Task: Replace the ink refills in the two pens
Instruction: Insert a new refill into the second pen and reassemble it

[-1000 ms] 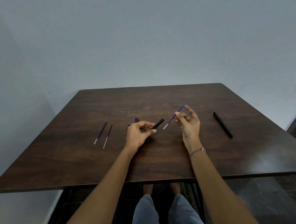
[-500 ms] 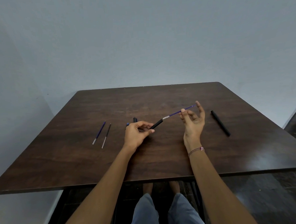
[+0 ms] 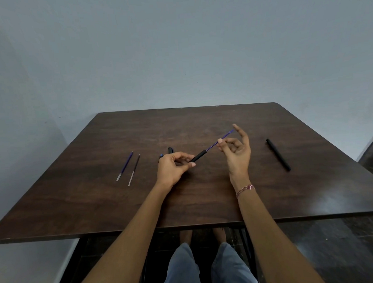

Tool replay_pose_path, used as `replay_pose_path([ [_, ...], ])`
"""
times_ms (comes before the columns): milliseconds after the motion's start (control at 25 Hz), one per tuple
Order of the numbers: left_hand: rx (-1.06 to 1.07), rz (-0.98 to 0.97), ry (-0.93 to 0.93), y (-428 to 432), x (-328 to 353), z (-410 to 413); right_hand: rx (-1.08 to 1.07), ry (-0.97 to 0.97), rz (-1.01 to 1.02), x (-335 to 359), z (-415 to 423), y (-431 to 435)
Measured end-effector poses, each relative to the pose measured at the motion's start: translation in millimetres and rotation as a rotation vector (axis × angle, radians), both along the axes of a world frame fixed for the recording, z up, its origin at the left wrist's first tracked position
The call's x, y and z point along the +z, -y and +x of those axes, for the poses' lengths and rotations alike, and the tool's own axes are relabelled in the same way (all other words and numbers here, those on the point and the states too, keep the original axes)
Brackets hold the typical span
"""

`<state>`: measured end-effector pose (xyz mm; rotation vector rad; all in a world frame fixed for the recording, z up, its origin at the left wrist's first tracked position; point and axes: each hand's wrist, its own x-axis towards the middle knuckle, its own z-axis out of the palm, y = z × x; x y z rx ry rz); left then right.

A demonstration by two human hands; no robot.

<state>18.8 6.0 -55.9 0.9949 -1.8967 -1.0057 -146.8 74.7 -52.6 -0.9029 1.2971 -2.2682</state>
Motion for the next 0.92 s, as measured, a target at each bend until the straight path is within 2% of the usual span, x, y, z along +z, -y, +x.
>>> replay_pose_path([
  [200,-0.010,0.005,-0.016,0.4,0.0,0.4,0.083,-0.262,0.125,-2.5,7.8,0.2],
  [920,0.019,-0.012,-0.100,4.8,-5.7,0.5,0.114,-0.419,0.174,-5.0,13.5,-0.7],
])
